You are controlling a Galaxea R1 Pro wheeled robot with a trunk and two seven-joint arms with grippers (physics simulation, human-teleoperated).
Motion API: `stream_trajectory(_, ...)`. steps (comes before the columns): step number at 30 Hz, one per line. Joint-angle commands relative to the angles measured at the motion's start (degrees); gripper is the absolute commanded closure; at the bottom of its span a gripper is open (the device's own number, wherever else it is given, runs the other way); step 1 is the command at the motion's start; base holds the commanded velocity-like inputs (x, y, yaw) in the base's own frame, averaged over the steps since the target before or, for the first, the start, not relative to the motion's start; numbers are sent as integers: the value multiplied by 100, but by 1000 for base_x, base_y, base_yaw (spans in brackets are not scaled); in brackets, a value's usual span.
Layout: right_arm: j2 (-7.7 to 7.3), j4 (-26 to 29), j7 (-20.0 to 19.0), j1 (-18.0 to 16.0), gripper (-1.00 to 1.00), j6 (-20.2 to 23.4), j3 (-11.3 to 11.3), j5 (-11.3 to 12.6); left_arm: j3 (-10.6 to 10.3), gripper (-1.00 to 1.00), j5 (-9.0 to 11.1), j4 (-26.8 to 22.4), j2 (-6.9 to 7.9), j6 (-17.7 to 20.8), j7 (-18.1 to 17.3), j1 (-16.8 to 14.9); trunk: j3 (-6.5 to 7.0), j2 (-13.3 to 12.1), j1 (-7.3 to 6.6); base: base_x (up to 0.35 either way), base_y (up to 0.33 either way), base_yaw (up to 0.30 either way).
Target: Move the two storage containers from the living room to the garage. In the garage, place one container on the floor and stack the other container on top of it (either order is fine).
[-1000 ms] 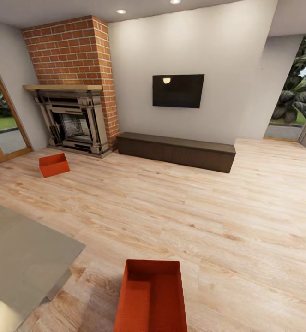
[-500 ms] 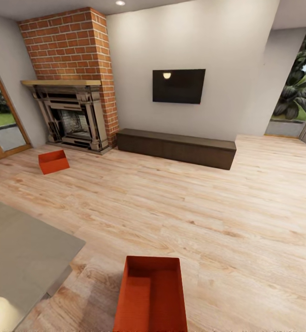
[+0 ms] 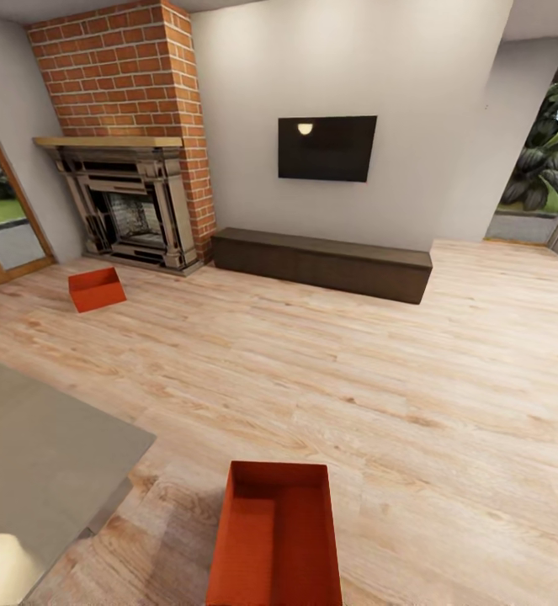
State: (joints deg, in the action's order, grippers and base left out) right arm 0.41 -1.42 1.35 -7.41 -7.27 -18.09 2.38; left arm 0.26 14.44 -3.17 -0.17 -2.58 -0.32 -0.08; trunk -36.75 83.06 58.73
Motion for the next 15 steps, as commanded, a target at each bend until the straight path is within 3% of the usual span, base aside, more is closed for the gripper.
stream_trajectory(1,3,-15,14,-6,-100,-29,-38,25,0,-100,32,0,-1,-14,-3,-1,-14,2,0,0,0,0)
stream_trajectory(15,-10,-13,14,-6,-100,-31,-23,50,0,-100,32,1,-1,-14,-3,-1,-143,2,0,0,0,0)
